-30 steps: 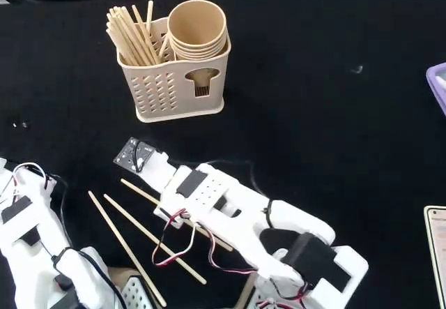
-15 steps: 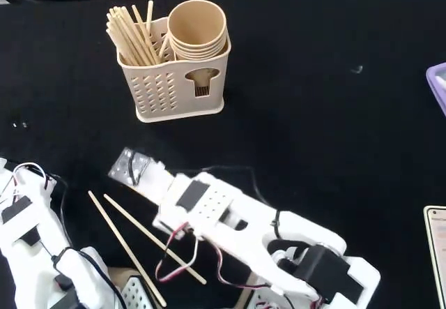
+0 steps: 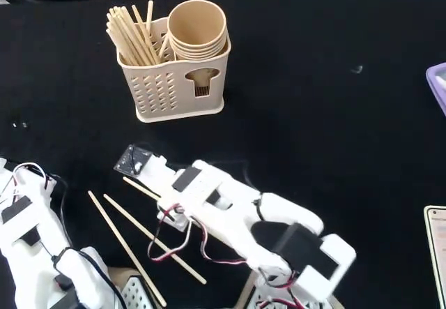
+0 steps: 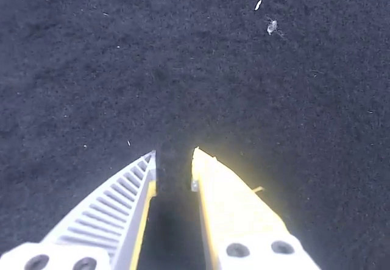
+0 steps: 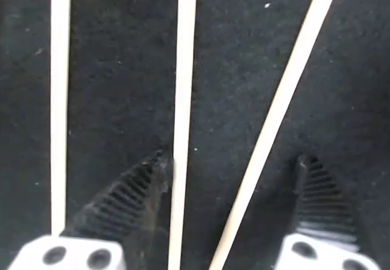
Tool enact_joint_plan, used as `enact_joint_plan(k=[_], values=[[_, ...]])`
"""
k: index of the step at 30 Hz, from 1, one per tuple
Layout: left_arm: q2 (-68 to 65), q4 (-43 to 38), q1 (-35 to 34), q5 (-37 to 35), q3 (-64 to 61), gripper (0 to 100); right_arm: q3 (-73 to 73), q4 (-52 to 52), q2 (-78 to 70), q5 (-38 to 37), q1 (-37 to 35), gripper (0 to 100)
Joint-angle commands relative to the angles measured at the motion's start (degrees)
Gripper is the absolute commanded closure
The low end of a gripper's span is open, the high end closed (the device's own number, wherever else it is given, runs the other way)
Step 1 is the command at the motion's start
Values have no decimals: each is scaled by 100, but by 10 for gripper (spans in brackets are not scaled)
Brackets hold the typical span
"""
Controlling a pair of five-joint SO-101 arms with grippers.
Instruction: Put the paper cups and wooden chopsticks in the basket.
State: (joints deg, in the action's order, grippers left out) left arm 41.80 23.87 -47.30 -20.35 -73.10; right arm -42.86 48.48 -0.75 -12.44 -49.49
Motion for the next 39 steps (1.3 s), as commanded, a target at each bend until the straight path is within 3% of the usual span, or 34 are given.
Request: enact_joint_plan(k=[1, 6, 17, 31, 35, 39], values=[[132, 18, 66, 35, 66, 891, 233, 62, -119, -79, 114, 741], [132, 18, 66, 35, 66, 891, 242, 18, -119, -79, 114, 992], [132, 9, 66, 35, 66, 891, 57, 62, 312, -53, 123, 988], [132, 18, 66, 35, 66, 891, -1007, -18, 4716, -79, 158, 988], [132, 26, 66, 35, 66, 891, -549, -888, 5534, -79, 211, 987], [132, 26, 66, 35, 66, 891, -435, -2919, 5798, -79, 642, 987]])
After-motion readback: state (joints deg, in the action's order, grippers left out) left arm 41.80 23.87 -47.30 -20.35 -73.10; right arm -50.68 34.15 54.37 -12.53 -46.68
